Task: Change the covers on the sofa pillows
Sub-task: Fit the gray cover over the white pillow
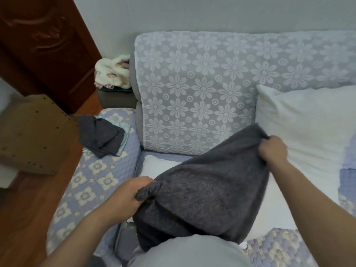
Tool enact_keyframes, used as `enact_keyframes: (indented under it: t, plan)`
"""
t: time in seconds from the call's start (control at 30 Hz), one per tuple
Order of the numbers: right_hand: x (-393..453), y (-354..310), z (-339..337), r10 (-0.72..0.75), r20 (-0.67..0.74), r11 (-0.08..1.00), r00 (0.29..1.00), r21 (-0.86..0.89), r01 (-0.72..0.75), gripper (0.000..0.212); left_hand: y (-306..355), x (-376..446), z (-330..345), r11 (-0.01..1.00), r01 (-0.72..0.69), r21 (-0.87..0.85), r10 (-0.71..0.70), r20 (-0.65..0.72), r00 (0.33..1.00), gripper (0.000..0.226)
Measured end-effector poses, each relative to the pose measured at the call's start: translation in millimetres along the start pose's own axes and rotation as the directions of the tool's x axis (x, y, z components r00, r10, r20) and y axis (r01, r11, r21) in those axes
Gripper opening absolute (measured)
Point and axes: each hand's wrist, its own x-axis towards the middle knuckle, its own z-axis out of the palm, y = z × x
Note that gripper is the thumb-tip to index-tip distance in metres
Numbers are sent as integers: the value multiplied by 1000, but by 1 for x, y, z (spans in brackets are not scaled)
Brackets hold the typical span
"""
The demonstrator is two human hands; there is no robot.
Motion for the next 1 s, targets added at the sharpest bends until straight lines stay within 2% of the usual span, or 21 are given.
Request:
enact_keyframes:
  t: [0.1,0.2,0.27,0.3,0.33,0.4,0.43,0.47,0.5,0.53,0.57,0.6,0.67,0.7,0.77,0.8,0.83,0.87,0.9,0.93,1.0]
  plan:
    - [5,64,-16,113,-39,956,993,-266,-120,27,1,-3,-1,993,15,-118,-29,-118,993,22]
    - [-2,99,-7,121,5,888,993,-448,-106,26,9,17,11,992,45,-119,-54,-70,996,18]
    - [-4,85,3,27,47,865,999,-501,0,32,18,31,13,988,81,-131,-83,-12,996,14]
    - [-8,69,7,-100,79,881,992,-456,125,38,23,37,12,987,88,-137,-86,20,996,13]
    - [-17,49,11,-270,121,896,955,-332,295,43,27,43,11,986,88,-142,-81,60,995,13]
    - [-60,-9,4,-547,280,831,789,68,552,46,38,54,12,988,71,-138,-56,110,992,10]
    - [-89,-36,-4,-617,412,782,670,229,580,48,45,62,14,990,52,-129,-37,112,993,12]
    - [-115,-58,-7,-668,539,731,513,344,590,51,50,68,17,990,41,-137,-28,96,995,18]
    - [-135,-70,-7,-690,616,686,380,391,613,58,56,76,21,984,34,-173,-19,88,996,26]
    - [-144,-72,2,-682,666,659,301,383,647,62,61,80,24,974,39,-225,-20,85,996,34]
    - [-147,-71,10,-659,694,654,290,339,676,63,64,81,27,960,54,-276,-28,97,995,42]
    - [-144,-65,17,-652,686,650,324,285,704,59,64,81,31,944,74,-321,-39,116,992,50]
    - [-134,-47,26,-700,596,602,394,194,775,33,60,72,40,868,130,-480,-72,137,988,57]
    - [-134,-40,29,-727,537,593,428,178,785,21,50,65,43,812,154,-563,-113,108,988,53]
    - [-135,-23,32,-753,406,632,518,226,742,16,23,53,50,761,217,-612,-304,-40,952,34]
    - [-136,-16,33,-756,347,648,555,275,711,11,4,45,54,741,291,-606,-444,-116,889,24]
    - [-137,-12,31,-757,296,654,583,321,686,3,-15,36,59,684,379,-623,-584,-156,797,17]
    - [-138,-11,28,-750,247,660,614,340,670,6,-30,27,66,610,481,-630,-699,-141,701,15]
    - [-138,-12,24,-736,218,670,641,367,645,11,-41,18,73,552,566,-612,-762,-96,641,14]
    - [-138,-16,19,-716,205,683,667,404,609,15,-48,9,82,529,612,-588,-774,-39,632,11]
    - [-137,-22,8,-689,216,695,691,467,547,26,-40,1,97,546,582,-603,-715,26,699,9]
